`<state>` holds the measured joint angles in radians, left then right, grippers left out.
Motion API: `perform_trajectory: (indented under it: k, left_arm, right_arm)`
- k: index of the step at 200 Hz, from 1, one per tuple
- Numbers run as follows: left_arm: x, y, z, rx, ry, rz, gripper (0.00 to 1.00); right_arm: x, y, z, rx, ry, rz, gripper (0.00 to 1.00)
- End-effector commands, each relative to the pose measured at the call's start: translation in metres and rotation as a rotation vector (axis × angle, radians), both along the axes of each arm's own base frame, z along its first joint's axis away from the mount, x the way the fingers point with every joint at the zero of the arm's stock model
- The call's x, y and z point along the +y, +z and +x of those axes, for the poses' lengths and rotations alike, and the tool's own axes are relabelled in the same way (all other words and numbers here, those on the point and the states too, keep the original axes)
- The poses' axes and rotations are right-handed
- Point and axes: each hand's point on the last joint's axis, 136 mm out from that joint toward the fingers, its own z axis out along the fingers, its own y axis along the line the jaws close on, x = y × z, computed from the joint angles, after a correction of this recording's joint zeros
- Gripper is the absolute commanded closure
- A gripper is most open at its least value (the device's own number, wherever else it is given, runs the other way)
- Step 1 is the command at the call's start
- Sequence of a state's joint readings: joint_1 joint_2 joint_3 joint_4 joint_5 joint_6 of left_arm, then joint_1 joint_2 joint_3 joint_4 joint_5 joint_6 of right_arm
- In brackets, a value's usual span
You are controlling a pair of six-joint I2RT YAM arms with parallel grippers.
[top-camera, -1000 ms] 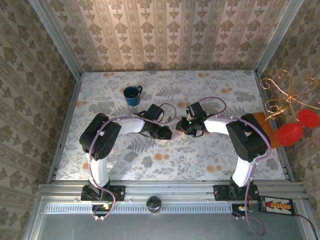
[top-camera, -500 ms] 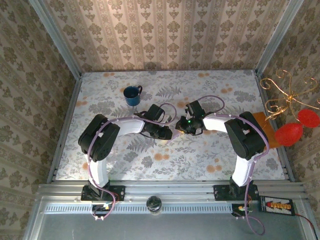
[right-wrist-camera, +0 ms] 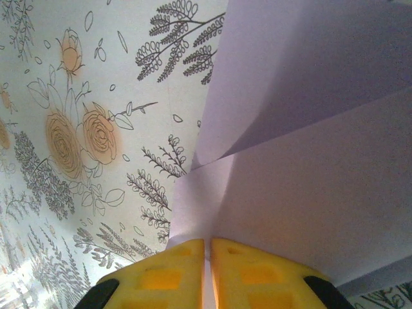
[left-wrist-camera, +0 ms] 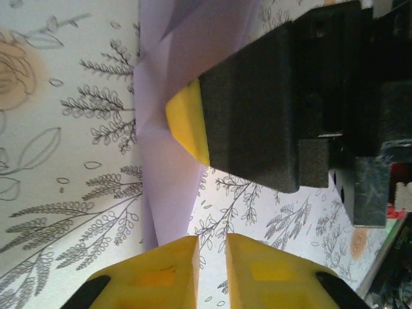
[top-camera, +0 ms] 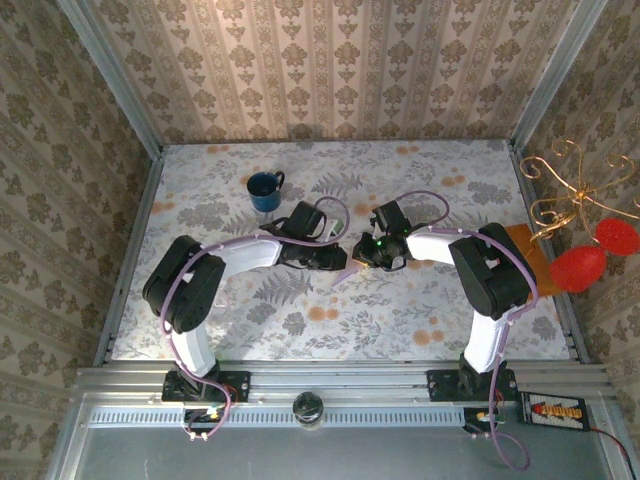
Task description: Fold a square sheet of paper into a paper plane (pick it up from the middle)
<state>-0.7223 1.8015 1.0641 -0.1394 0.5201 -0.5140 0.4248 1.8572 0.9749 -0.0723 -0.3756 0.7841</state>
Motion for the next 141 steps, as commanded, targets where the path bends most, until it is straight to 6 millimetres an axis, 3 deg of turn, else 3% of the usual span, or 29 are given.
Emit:
perform_trajectory:
  k: [1, 65, 141]
  left_arm:
    - [-0.015, 0.0, -0.005, 0.033, -0.046, -0.034, 0.84]
    - [-0.018, -0.026, -0.005, 0.085, -0.053, 0.027, 0.9]
    - [-0.014, -0.042, -0.01, 0.123, -0.048, 0.049, 0.91]
  right_arm:
    - [-0.015, -0.033, -0.022, 0.124, 0.001, -0.082, 0.87]
    - [-0.014, -0.033, -0.023, 0.126, -0.003, -0.072, 0.87]
    - [-0.014, -0.034, -0.023, 0.131, -0.006, -0.069, 0.87]
